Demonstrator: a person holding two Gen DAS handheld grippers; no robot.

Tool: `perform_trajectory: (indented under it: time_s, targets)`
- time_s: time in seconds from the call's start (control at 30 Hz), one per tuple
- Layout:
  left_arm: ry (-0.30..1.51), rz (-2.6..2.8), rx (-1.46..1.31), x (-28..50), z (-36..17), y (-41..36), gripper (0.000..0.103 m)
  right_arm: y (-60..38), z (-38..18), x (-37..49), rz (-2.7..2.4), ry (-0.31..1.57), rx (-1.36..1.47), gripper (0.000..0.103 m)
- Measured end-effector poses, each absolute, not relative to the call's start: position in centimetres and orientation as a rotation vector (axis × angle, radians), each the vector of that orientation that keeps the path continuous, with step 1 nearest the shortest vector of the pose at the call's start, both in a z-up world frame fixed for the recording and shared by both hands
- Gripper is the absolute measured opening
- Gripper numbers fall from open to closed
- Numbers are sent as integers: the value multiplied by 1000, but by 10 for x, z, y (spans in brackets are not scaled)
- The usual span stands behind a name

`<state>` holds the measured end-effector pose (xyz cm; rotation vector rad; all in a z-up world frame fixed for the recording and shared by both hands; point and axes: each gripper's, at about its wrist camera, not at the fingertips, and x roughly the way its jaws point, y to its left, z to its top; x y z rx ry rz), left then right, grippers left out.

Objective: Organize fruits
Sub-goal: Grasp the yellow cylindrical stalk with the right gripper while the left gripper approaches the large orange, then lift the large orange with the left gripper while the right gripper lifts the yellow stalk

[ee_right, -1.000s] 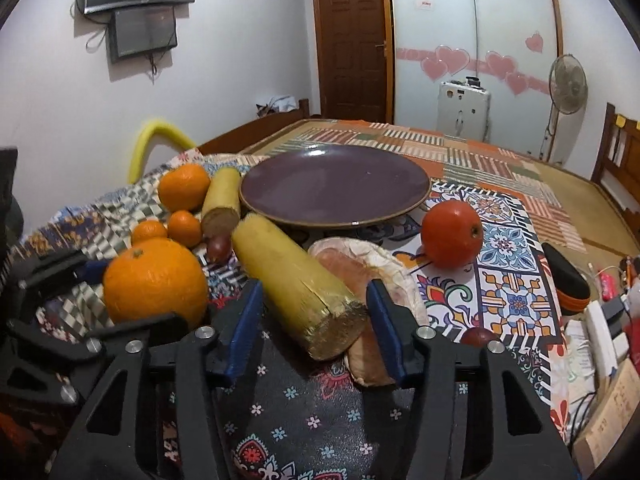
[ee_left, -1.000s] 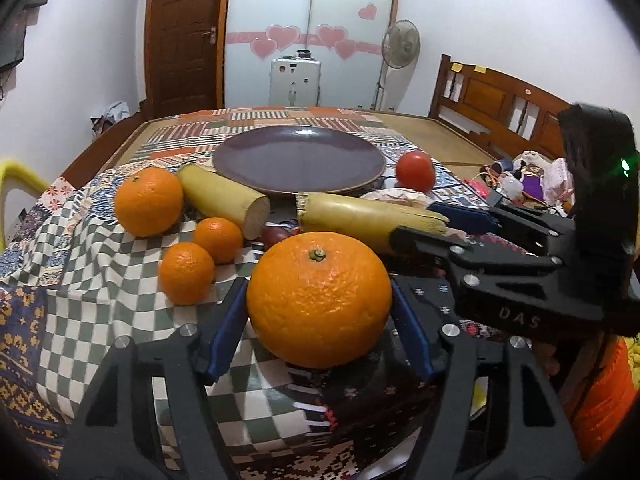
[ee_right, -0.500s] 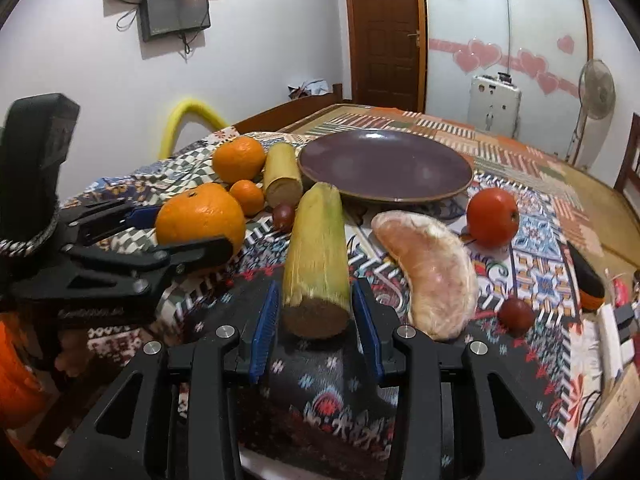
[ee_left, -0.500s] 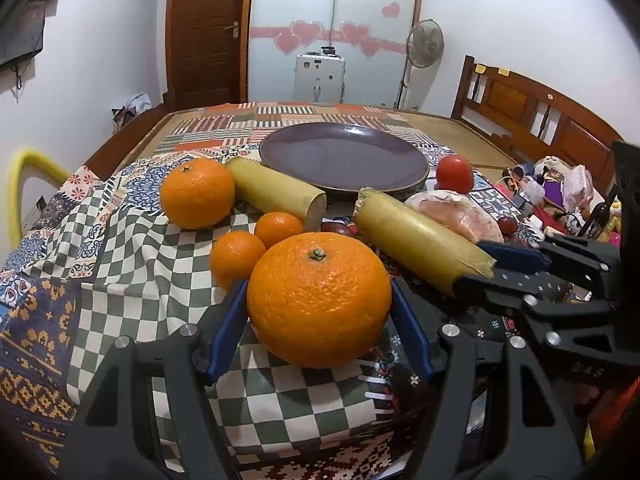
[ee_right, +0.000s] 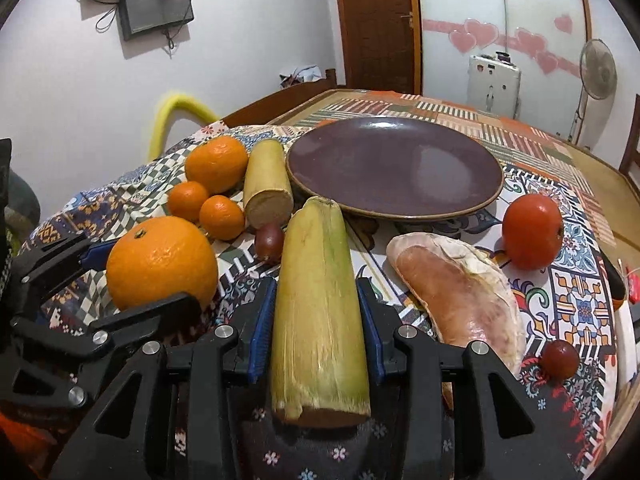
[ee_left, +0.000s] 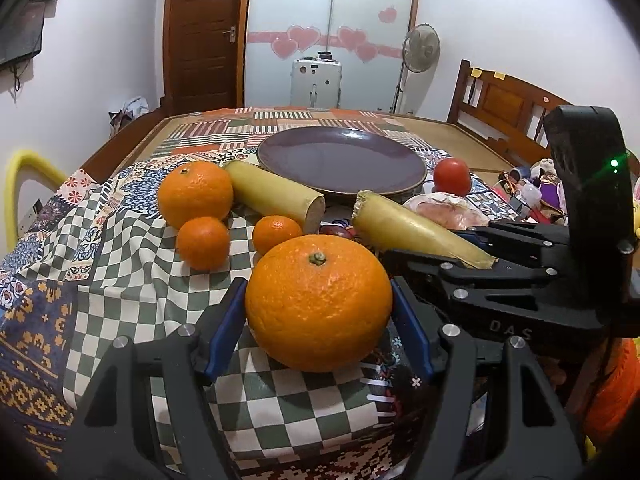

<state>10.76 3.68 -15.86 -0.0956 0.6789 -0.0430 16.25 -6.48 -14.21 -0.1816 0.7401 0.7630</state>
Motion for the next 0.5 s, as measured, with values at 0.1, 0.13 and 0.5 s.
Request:
perform_trajectory:
  time_s: [0.1, 0.13, 0.5]
  targets:
    - [681, -45, -95, 109, -157, 37, 69, -66, -141, 160, 769, 741, -167, 34]
    - [684, -44, -92, 109, -156, 36, 69, -67, -141, 160, 766, 740, -168, 34]
    - [631, -21, -47, 102, -126, 27, 69, -98, -106, 146, 718, 647, -127, 34]
